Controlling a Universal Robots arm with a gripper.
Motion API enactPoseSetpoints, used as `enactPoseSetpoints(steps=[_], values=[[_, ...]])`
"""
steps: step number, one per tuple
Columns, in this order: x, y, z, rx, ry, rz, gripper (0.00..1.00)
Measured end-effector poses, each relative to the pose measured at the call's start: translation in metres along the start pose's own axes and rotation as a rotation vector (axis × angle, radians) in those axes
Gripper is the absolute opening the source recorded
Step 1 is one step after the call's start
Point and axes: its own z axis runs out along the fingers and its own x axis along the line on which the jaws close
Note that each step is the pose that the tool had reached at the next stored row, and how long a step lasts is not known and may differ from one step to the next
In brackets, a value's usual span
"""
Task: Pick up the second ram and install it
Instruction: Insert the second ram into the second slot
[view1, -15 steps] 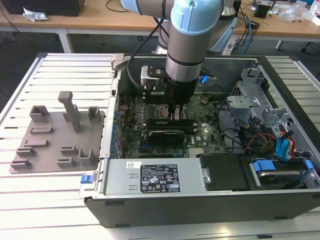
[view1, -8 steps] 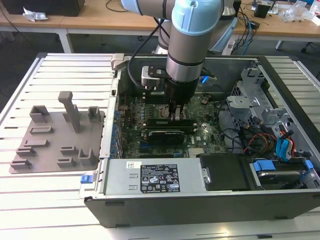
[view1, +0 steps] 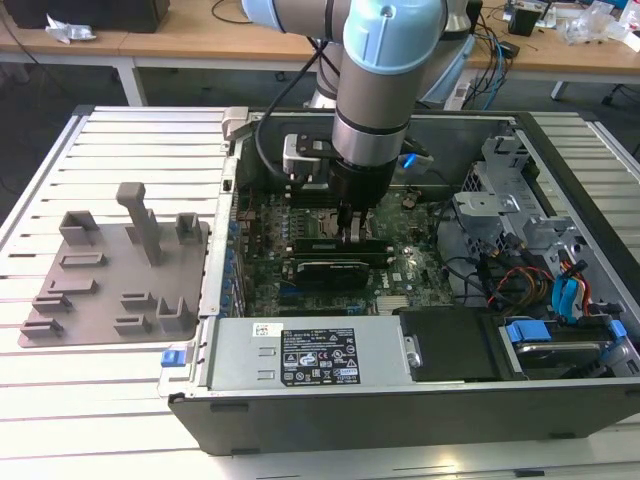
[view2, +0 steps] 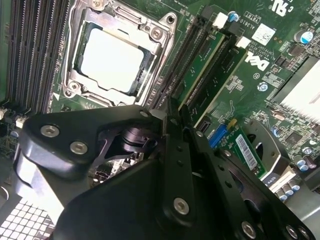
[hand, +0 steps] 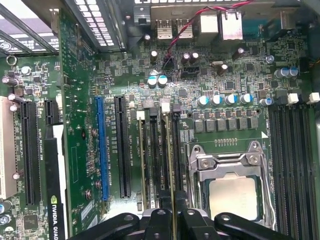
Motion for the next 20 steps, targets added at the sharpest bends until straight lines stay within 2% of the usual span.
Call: enactPoseSetpoints(steps=[8,16,17,18,19,20], values=[[-0.0004,0.0,0.0007,0.0,-0.0006,0.0,0.14],[-0.0009,-0.0003,0.0035,0.0012,-0.0053,0.0,0.14],[-0.0009,-0.0002,0.0036,0.0003,-0.005,0.0,0.15],[-0.0007,-0.0001,0.0031,-0.0001,-0.0039,0.0,0.21],[-0.0008,0.0,0.0012,-0.0002,-0.0035,0.0,0.21],[-0.0013,0.0004,-0.0099,-0.0001,-0.0035,0.0,0.21]])
